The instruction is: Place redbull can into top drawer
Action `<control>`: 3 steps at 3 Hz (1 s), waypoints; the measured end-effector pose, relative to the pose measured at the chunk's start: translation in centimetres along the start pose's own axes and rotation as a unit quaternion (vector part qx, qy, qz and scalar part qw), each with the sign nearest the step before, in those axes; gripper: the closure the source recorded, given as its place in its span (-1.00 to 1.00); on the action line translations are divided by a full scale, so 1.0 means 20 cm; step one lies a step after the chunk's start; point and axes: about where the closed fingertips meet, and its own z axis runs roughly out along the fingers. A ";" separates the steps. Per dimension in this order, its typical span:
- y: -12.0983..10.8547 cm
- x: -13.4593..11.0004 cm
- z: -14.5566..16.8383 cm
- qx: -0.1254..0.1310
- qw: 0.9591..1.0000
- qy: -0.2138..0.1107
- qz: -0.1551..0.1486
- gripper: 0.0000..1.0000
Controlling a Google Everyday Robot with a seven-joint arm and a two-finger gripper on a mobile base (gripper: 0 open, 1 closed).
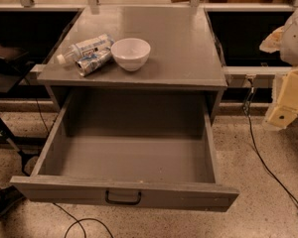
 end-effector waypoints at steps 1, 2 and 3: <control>0.00 0.00 0.00 0.000 1.000 0.000 -0.001 -1.00; -0.07 -0.22 -0.01 0.016 0.997 -0.012 -0.072 -1.00; -0.12 -0.57 0.02 0.017 0.978 -0.022 -0.209 -1.00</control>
Offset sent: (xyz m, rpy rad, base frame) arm 0.0582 0.1005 0.0323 -0.0735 -0.1328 0.3706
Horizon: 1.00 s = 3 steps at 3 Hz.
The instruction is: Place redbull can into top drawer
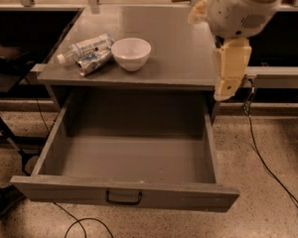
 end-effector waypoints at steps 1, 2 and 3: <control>-0.10 -0.28 0.05 -0.014 0.989 -0.004 -0.145 -1.00; -0.19 -0.64 0.16 -0.025 0.958 -0.007 -0.286 -1.00; -0.21 -0.66 0.15 -0.016 0.957 -0.009 -0.288 -1.00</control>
Offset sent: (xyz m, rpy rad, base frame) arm 0.0269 0.1944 -0.0259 -0.3344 0.0333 0.8339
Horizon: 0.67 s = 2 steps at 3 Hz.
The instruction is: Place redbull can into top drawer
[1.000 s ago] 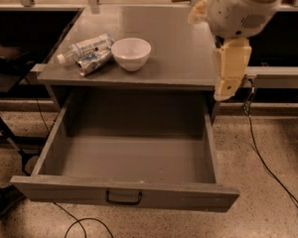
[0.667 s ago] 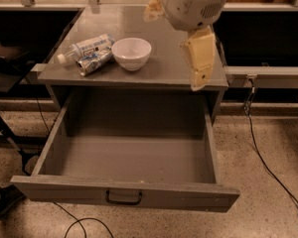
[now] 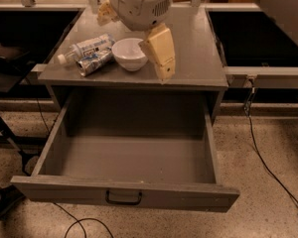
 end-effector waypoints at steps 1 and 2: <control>-0.05 -0.02 0.03 0.000 1.000 0.004 -0.006 -1.00; -0.18 -0.04 0.12 -0.009 1.000 0.006 -0.025 -1.00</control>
Offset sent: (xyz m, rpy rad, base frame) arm 0.0476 0.0578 -0.0288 -0.0976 0.0383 0.0841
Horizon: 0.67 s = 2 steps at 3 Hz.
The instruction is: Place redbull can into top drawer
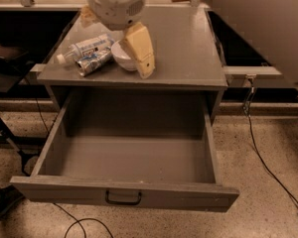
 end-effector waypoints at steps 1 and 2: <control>-0.16 -0.02 0.12 -0.011 1.000 -0.002 -0.023 -1.00; -0.35 -0.06 0.36 -0.031 0.999 -0.018 -0.040 -1.00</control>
Offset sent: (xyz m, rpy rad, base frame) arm 0.0760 0.0878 -0.0780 -0.1136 0.1360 0.1153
